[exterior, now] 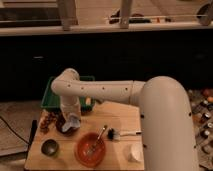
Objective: Place towel in purple bowl
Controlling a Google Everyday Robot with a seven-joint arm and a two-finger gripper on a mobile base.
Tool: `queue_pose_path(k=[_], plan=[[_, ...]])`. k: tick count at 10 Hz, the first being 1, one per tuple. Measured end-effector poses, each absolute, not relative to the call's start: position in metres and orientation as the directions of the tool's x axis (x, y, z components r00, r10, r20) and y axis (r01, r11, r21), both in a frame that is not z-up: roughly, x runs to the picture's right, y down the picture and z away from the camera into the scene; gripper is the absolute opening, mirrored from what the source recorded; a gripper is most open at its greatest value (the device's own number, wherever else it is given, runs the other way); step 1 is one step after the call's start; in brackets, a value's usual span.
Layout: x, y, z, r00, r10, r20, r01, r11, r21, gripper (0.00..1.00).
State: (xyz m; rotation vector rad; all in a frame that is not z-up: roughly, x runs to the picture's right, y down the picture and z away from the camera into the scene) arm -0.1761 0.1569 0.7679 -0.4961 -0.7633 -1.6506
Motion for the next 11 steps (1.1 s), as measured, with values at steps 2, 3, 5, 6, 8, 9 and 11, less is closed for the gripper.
queue_pose_path(k=[2,3,5,6,8,9,11], plan=[[-0.177,0.1554,0.7692,-0.219,-0.692,0.687,0.972,-0.094,0.215,0.8],[-0.1769,0.1551,0.7695,-0.219,-0.691,0.689,0.972,-0.095,0.214,0.8],[-0.1771,0.1544,0.7695,-0.22,-0.69,0.689,0.972,-0.096,0.214,0.8],[-0.1773,0.1542,0.7695,-0.222,-0.69,0.689,0.972,-0.097,0.216,0.8],[-0.1773,0.1532,0.7689,-0.226,-0.693,0.685,0.971,-0.101,0.217,0.8],[-0.1778,0.152,0.7683,-0.228,-0.695,0.682,0.97,-0.103,0.22,0.8],[-0.1788,0.1498,0.768,-0.233,-0.701,0.674,0.969,-0.105,0.225,0.8]])
